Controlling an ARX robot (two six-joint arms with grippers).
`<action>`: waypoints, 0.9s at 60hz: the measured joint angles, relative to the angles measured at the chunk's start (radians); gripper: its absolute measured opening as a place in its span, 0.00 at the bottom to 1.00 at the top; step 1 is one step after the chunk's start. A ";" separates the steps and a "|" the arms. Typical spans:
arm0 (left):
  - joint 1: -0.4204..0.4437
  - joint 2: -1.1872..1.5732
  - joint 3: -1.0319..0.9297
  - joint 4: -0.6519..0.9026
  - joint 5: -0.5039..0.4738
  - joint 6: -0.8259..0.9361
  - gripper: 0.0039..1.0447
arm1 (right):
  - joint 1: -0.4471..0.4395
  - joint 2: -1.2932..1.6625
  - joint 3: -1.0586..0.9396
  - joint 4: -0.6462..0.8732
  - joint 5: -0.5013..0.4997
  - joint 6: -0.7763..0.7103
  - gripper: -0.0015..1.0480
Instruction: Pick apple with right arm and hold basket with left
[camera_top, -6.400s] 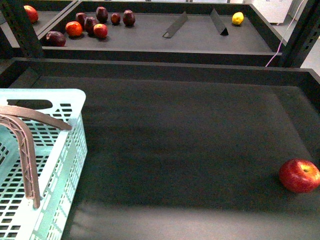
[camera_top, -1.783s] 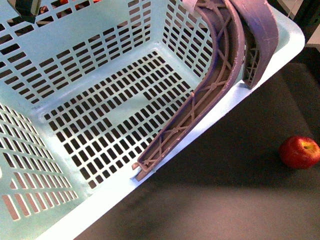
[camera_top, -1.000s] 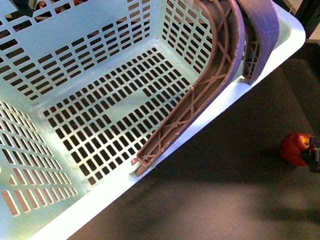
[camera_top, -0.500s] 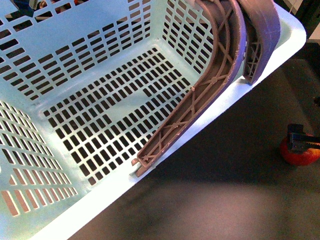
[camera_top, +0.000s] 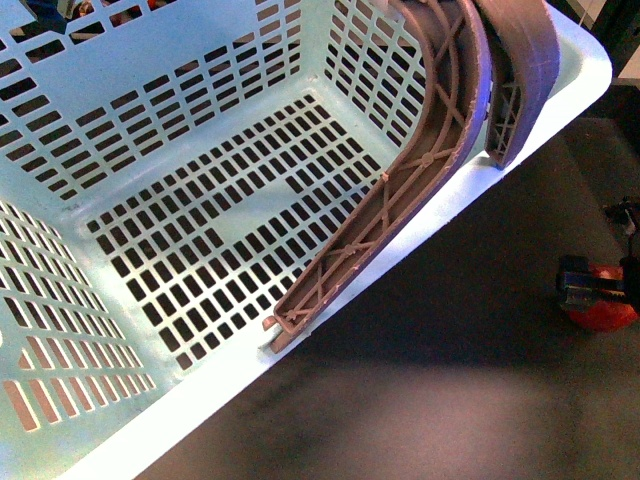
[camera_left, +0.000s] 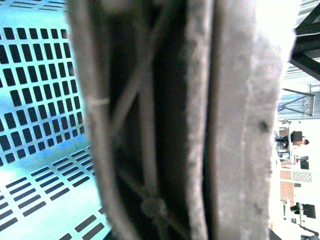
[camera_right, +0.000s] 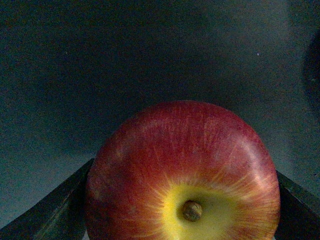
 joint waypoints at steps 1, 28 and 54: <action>0.000 0.000 0.000 0.000 0.000 0.000 0.14 | 0.000 0.000 -0.002 0.002 0.000 -0.001 0.80; 0.000 0.000 0.000 0.000 0.001 0.000 0.14 | -0.037 -0.252 -0.264 0.095 -0.092 -0.091 0.77; 0.000 0.000 0.000 0.000 -0.001 0.000 0.14 | 0.035 -1.105 -0.409 -0.183 -0.333 0.089 0.77</action>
